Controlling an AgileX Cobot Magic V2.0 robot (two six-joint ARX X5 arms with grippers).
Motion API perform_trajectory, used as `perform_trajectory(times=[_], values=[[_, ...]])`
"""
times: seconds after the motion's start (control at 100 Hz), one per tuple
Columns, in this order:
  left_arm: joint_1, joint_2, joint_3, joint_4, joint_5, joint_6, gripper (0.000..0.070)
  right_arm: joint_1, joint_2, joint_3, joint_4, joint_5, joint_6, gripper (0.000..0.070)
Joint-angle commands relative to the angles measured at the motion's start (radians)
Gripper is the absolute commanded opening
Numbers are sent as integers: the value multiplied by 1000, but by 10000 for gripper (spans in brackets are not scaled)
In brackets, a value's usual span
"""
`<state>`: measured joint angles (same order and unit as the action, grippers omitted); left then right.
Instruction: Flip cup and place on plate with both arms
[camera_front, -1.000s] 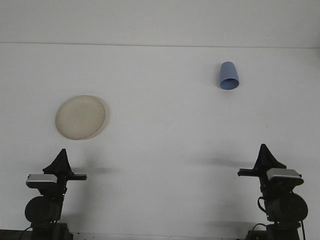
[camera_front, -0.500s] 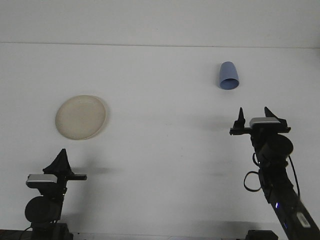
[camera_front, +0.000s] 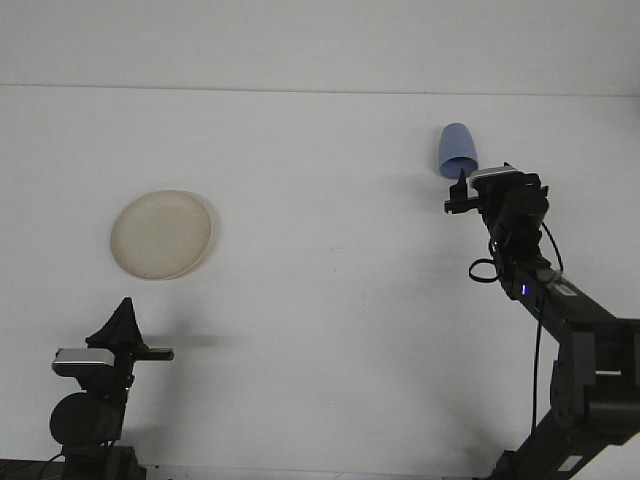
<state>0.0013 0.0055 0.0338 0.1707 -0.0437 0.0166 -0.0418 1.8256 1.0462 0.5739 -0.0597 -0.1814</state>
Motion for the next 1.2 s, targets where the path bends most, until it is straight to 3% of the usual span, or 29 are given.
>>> perform_trajectory(times=[0.0,0.56,0.61,0.83,0.87,1.19], values=[[-2,-1,-19,10,-1,13,14,-11,77,55,9,-1,-32,561],[-2,-1,-19,10,-1,13,14,-32,410,409,-12,-76,-101,536],[-2,-1,-19,10,-1,13,14,-32,419,410,2,-87,-115,472],[-2,-1,-19,10,-1,13,14,-32,422,410,2,-151,-141,51],[-2,-1,-19,10,-1,13,14,-32,422,410,0,-151,-141,0],[-2,-1,-19,10,-1,13,14,-37,384,410,6,-151,-115,0]])
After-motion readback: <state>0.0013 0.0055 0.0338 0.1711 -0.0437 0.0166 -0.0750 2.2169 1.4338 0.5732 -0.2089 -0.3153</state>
